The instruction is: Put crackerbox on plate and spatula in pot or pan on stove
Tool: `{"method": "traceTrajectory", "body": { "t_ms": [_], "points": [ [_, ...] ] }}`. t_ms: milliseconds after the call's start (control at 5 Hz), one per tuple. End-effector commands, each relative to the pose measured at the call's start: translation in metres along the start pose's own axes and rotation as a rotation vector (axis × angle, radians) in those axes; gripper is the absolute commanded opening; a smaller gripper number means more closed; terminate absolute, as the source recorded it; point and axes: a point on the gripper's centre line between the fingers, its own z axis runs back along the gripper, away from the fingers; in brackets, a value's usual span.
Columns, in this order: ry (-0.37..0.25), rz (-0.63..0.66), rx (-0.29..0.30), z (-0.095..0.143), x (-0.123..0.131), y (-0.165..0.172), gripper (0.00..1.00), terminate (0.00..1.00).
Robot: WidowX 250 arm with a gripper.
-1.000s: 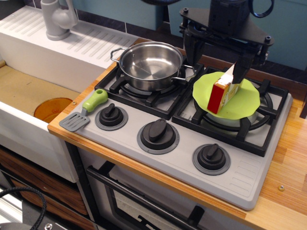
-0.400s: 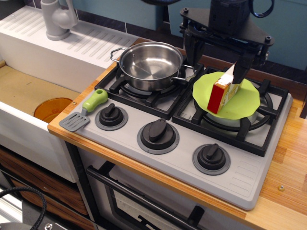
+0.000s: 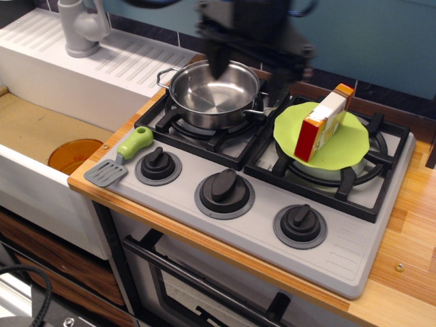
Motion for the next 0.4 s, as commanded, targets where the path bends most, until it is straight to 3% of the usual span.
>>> {"method": "traceTrajectory", "body": {
  "t_ms": [0,200],
  "points": [
    [-0.053,0.037,0.037,0.006,-0.017,0.037,1.0,0.0],
    [-0.064,0.042,0.046,0.004,-0.031,0.052,1.0,0.0]
  ]
}}
